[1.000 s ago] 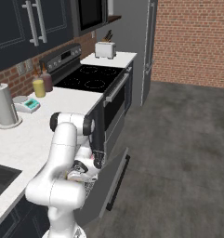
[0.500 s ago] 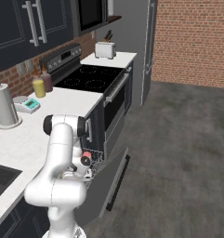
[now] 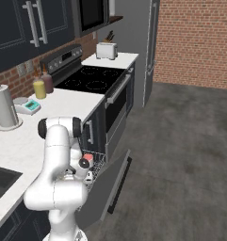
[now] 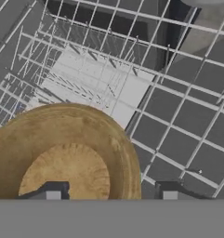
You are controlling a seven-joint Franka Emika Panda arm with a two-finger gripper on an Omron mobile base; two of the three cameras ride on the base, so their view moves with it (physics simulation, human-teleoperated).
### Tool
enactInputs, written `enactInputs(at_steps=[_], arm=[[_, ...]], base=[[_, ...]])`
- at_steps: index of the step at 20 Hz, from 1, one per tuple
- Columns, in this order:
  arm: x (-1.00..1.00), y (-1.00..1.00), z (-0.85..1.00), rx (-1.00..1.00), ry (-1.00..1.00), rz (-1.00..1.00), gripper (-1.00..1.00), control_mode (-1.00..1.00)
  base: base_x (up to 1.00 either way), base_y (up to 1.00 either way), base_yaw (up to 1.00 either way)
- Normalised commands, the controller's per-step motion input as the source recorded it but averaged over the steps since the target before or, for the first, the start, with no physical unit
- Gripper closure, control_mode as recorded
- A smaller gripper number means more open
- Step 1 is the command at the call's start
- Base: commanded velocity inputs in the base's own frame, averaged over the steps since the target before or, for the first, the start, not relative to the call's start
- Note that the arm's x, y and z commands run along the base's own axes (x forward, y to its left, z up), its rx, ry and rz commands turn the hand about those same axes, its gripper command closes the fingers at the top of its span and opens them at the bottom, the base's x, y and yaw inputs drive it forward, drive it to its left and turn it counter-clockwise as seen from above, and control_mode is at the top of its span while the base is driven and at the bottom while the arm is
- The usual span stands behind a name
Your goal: Pick up the cup and bowl from the counter, place them in the dishwasher, and close the dishwasher door.
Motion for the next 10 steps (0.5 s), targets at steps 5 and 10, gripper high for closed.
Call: enactInputs(at_steps=[5, 10], arm=[[-0.11, -0.08, 0.42, 0.0, -0.04, 0.0, -1.0, -1.0], [-0.42, -0.32, 0.89, 0.0, -0.07, -0.06, -1.0, -1.0]], base=[[0.0, 0.0, 0.0], [0.0, 0.0, 0.0]])
